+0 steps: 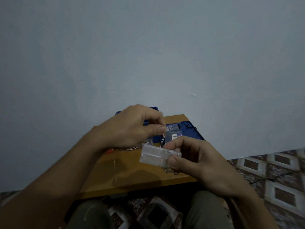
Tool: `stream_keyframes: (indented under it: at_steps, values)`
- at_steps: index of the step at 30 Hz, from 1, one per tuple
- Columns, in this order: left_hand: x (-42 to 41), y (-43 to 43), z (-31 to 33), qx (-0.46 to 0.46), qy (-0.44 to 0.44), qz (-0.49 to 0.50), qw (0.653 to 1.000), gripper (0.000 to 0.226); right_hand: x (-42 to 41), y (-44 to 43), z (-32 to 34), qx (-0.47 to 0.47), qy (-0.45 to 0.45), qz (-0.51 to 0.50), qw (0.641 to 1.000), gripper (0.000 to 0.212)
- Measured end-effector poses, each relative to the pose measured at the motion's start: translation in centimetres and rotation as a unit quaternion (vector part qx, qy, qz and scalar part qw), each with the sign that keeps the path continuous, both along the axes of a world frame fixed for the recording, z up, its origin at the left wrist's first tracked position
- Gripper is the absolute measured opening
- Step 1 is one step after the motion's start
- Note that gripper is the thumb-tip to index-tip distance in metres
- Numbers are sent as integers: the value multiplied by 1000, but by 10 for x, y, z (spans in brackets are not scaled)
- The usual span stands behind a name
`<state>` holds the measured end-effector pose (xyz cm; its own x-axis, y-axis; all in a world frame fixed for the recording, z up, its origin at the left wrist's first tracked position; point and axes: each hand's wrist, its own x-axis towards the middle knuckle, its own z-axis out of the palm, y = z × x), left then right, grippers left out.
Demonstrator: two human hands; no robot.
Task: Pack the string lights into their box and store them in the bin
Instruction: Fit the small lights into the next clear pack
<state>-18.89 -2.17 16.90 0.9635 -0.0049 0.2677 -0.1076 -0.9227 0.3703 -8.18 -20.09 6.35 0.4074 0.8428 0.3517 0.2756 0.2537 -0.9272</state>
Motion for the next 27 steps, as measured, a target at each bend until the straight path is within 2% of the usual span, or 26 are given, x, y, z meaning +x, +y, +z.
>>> stream_keyframes:
  at_steps: [2, 6, 9, 12, 16, 20, 22, 24, 27]
  values:
    - [6, 8, -4, -90, 40, 3, 995, 13, 1, 0, 1, 31, 35, 16, 999, 17]
    - [8, 16, -31, -269, 69, 39, 960, 20, 6, 1, -2, 83, 73, 7, 994, 23]
    - [7, 10, -54, -346, 58, 52, 935, 14, 9, 4, -4, 98, 101, -39, 989, 40]
    - [7, -1, -71, -433, 15, 35, 901, 20, 9, 11, -7, 127, 121, -93, 980, 36]
    - [5, -15, -84, -486, -68, 11, 871, 27, 2, 19, -9, 152, 146, -136, 968, 33]
    - [5, -23, -87, -522, -137, 35, 841, 27, -7, 22, -9, 149, 87, -203, 964, 23]
    - [6, -25, -87, -509, -150, 54, 846, 29, -10, 24, -10, 152, 52, -227, 961, 23]
    - [6, -25, -86, -484, -153, 66, 859, 34, -10, 24, -10, 145, 19, -229, 962, 32]
    - [2, -22, -82, -450, -135, 49, 881, 35, -5, 17, -6, 128, -16, -189, 973, 41]
